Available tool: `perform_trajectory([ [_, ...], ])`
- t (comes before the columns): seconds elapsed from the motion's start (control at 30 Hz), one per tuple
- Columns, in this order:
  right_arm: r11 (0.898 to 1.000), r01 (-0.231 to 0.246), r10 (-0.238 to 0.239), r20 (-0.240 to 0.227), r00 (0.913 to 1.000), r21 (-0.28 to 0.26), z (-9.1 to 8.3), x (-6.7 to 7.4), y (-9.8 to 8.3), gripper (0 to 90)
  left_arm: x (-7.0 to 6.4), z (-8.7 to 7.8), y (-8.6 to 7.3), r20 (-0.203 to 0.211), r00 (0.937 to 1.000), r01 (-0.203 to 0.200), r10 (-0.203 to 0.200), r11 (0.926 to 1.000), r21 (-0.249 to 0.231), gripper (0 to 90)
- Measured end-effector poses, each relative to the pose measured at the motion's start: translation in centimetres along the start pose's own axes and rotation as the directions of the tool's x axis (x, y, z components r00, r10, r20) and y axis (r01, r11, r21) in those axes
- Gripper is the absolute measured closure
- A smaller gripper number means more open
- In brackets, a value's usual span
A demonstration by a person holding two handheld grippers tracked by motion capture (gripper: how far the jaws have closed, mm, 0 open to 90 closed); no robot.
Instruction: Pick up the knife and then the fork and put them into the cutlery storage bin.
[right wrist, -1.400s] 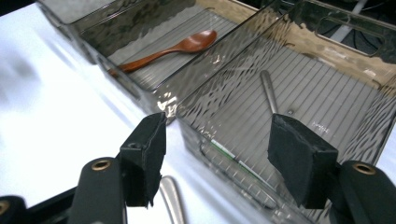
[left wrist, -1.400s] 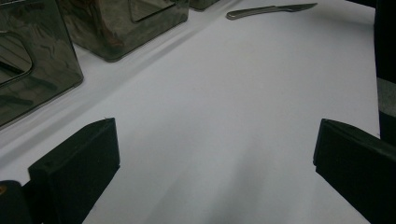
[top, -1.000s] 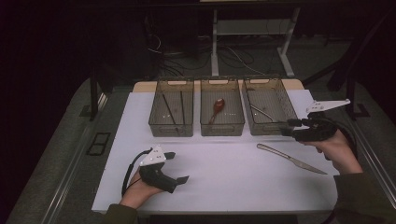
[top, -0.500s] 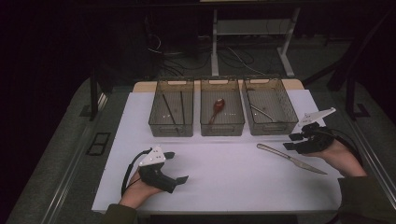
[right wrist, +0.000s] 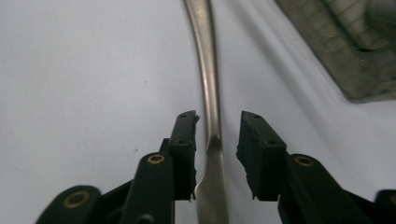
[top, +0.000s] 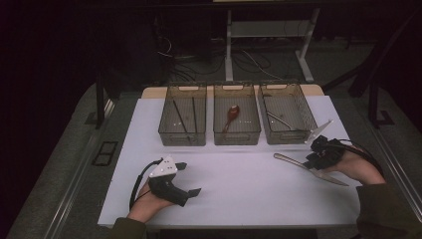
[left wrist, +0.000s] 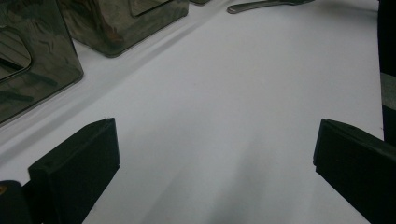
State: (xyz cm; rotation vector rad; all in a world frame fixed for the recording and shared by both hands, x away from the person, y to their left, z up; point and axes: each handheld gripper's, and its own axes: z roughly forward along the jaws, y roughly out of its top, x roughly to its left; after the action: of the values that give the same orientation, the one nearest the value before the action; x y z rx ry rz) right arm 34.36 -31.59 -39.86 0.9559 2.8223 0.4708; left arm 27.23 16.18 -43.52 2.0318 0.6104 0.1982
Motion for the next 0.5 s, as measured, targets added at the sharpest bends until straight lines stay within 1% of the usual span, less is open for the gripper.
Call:
perform_trajectory([
  [0.03,1.000,0.013,-0.013,-0.003,0.9999,0.015,0.2,0.0,0.2,67.6,0.0,0.0,0.0,0.001,1.0000,-0.001,0.001,1.0000,0.004,0.0],
  [0.07,0.999,0.014,-0.014,-0.003,0.9999,0.033,0.3,-0.1,0.4,68.3,0.0,0.0,0.0,0.001,1.0000,-0.001,0.001,1.0000,0.004,0.0],
  [0.1,0.998,0.029,-0.029,0.005,0.9996,0.051,0.5,-0.2,0.5,68.5,0.0,0.0,0.0,0.001,1.0000,0.000,0.000,1.0000,0.004,0.0],
  [0.13,0.998,0.029,-0.029,-0.003,0.9996,0.058,0.7,-0.2,0.7,69.5,0.0,0.0,0.0,0.001,1.0000,0.000,0.000,1.0000,0.003,0.0],
  [0.17,0.997,0.035,-0.036,0.005,0.9993,0.072,0.8,-0.3,0.9,69.9,0.0,0.0,0.0,0.001,1.0000,0.000,0.000,1.0000,0.003,0.0],
  [0.2,0.996,0.033,-0.033,-0.005,0.9994,0.077,0.9,-0.3,1.1,70.3,0.0,0.0,0.0,0.001,1.0000,0.000,0.000,1.0000,0.004,0.0],
  [0.27,0.994,0.056,-0.056,-0.006,0.9984,0.094,1.2,-0.6,1.4,70.4,0.0,0.0,0.0,0.001,1.0000,-0.001,0.001,1.0000,0.006,0.0],
  [0.3,0.994,0.045,-0.043,-0.019,0.9989,0.100,1.4,-0.5,1.6,70.4,0.0,0.0,0.0,0.001,1.0000,0.000,0.000,1.0000,0.006,0.0],
  [0.33,0.992,0.061,-0.061,-0.007,0.9981,0.113,1.6,-0.6,1.7,70.4,0.0,0.0,0.0,0.002,1.0000,0.000,0.000,1.0000,0.006,0.0],
  [0.37,0.991,0.052,-0.051,-0.009,0.9987,0.121,1.8,-0.5,1.9,70.4,0.0,0.0,0.0,0.002,1.0000,0.000,0.000,1.0000,0.005,0.0],
  [0.4,0.989,0.059,-0.059,-0.001,0.9982,0.135,2.0,-0.6,2.0,70.4,0.0,0.0,0.0,0.002,1.0000,0.001,-0.001,1.0000,0.005,0.0],
  [0.43,0.987,0.073,-0.072,-0.011,0.9973,0.146,2.1,-0.6,2.0,70.4,0.0,0.0,0.0,0.002,1.0000,0.002,-0.002,1.0000,0.006,0.0],
  [0.47,0.986,0.071,-0.068,-0.026,0.9974,0.152,2.3,-0.5,2.1,70.4,0.0,0.0,0.0,0.002,1.0000,0.001,-0.001,1.0000,0.007,0.0],
  [0.5,0.984,0.078,-0.076,-0.017,0.9969,0.160,2.4,-0.6,2.1,70.5,0.0,0.0,0.0,0.001,1.0000,0.001,-0.001,1.0000,0.007,0.0],
])
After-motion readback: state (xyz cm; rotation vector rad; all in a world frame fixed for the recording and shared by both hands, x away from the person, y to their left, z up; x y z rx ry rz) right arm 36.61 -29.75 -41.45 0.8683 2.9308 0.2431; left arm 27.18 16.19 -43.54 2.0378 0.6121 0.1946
